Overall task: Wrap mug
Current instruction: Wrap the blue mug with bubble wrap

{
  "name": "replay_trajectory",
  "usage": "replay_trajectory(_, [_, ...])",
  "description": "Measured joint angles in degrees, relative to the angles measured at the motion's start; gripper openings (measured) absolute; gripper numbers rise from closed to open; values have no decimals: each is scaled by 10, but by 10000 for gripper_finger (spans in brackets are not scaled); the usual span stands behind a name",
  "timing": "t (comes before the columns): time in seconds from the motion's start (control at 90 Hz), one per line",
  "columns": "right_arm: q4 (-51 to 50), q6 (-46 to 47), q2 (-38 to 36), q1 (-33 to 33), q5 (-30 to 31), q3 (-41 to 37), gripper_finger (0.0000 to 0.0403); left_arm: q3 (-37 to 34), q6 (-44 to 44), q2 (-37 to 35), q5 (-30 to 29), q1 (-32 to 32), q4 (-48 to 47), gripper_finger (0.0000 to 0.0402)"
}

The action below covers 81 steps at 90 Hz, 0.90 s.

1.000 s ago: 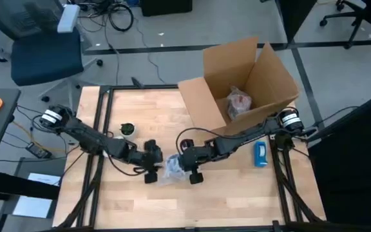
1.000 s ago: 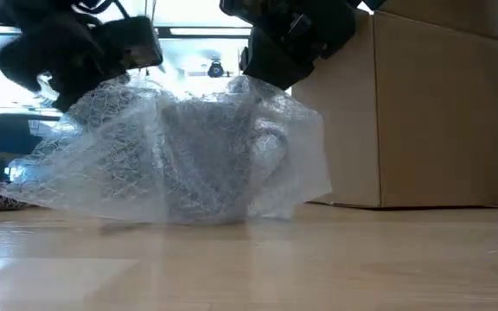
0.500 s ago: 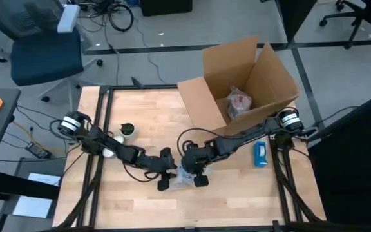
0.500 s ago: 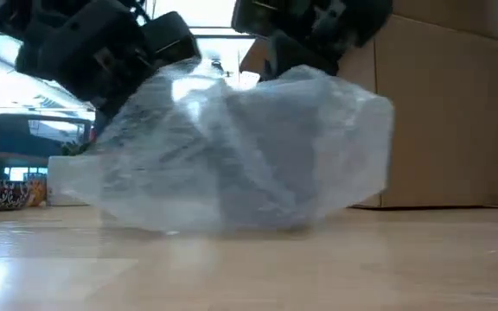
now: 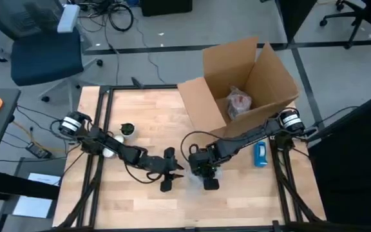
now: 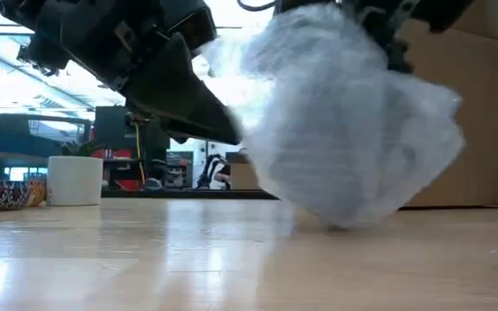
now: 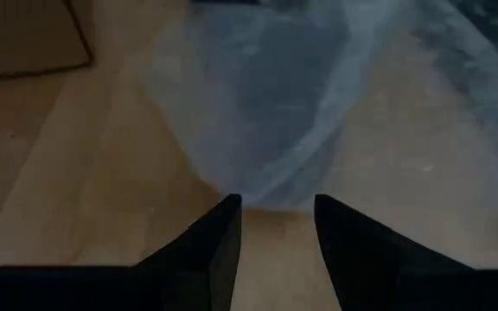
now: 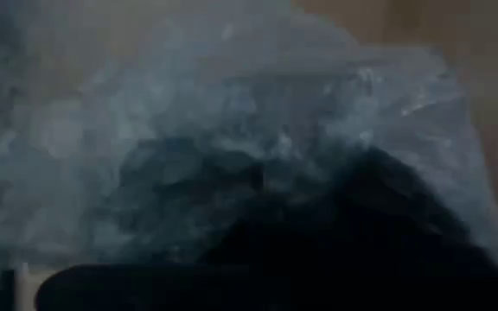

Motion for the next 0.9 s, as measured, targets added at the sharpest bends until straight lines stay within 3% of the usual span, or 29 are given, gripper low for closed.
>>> replay_trajectory(0.367, [3, -29, 0, 17, 61, 36, 0, 0, -15, 19, -7, -9, 7, 131])
replay_trajectory(0.622, [-42, -35, 0, 22, 87, 69, 0, 25, -37, 112, 70, -8, 55, 131])
replay_trajectory(0.9, [-130, -36, 0, 39, 105, 137, 0, 64, -21, 124, 90, -4, 1, 131])
